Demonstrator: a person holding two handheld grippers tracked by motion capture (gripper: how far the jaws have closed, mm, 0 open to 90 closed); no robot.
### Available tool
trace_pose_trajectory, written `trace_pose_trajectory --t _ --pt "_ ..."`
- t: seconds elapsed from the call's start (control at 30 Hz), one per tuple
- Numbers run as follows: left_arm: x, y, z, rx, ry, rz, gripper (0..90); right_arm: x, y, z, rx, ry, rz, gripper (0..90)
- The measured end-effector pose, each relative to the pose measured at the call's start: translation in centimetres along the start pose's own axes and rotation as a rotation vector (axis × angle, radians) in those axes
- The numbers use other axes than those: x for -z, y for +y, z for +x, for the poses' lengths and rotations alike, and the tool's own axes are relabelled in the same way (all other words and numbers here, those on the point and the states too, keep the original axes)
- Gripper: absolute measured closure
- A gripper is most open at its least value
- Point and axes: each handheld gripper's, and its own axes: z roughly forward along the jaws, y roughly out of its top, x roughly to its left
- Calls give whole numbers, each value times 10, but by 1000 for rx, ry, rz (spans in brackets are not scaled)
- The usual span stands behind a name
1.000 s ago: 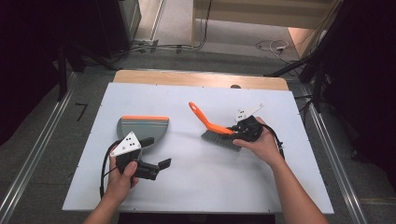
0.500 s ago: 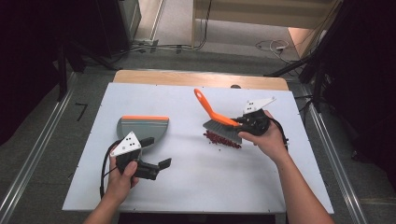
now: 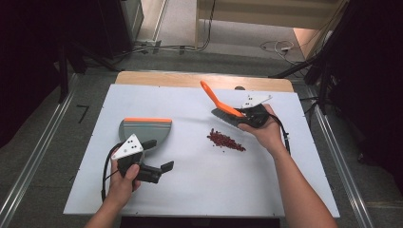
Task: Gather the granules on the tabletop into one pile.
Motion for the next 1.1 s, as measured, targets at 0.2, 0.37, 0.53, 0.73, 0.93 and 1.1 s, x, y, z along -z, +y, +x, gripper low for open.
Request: trace_pose_trajectory --t 0.2,0.37,0.53,0.73,0.93,1.1 --pt "0 0 0 1 2 -3 0 -11 -5 10 74 32 32 688" --pt "0 0 -1 -1 0 0 0 -8 -4 22 128 63 48 688" --pt "0 0 -2 0 0 -1 0 -2 -6 32 154 109 45 688" --pt "-2 0 -2 -6 -3 4 0 7 -8 38 137 103 24 688" --pt "-1 0 -2 -3 0 -1 0 32 -3 42 64 -16 -23 687" --pt "-1 1 -2 -3 -1 -2 0 51 -13 59 -154 -203 9 687"
